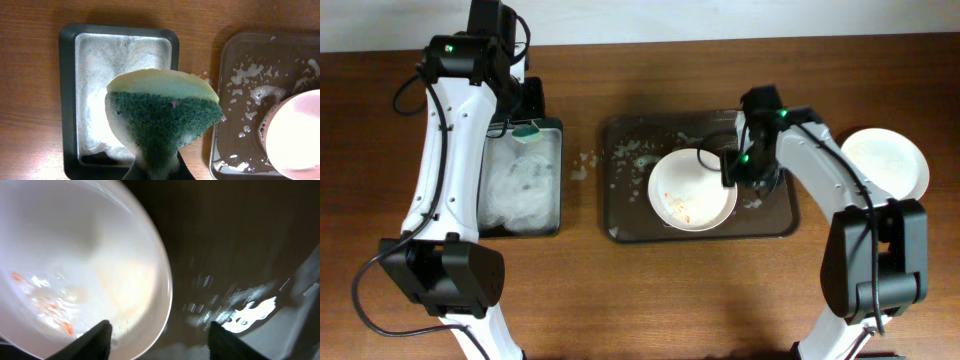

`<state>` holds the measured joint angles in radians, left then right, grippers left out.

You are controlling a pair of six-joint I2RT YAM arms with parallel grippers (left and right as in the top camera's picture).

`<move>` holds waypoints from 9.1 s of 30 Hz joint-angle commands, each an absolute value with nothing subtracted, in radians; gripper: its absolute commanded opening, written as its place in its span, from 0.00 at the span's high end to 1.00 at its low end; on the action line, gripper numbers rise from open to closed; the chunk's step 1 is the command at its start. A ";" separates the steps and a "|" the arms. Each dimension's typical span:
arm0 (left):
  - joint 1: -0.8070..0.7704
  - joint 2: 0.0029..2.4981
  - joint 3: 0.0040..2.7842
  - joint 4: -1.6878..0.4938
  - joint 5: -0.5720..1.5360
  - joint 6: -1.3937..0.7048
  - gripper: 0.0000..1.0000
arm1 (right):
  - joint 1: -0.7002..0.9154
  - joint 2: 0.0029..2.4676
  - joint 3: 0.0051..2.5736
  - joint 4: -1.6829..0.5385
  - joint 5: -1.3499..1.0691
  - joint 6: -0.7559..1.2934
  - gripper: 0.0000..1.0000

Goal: Clean dirty plates on tray and stack at the side
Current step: 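Lift and tilt the last white plate upright with right gripper, then move the sponge in left gripper into the held plate, then scrub the plate's inner surface with the sponge in left gripper, then continue scrubbing the plate with the sponge in circular strokes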

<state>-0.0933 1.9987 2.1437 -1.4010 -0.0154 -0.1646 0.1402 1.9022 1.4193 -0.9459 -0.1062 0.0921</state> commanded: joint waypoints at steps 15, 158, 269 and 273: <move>-0.094 1.964 2.140 -1.399 -0.015 -0.152 0.99 | 0.111 2.040 1.459 -0.808 -0.187 -0.239 0.49; -0.517 2.508 2.143 -1.137 0.102 -0.154 0.99 | 0.059 2.118 1.417 -0.675 -0.389 0.297 0.96; -0.479 2.586 2.214 -1.287 0.044 -0.086 0.99 | 0.059 2.118 1.417 -0.675 -0.382 0.294 0.96; -0.480 2.586 2.214 -1.322 0.098 -0.086 0.99 | 0.059 2.118 1.417 -0.676 -0.382 0.294 0.96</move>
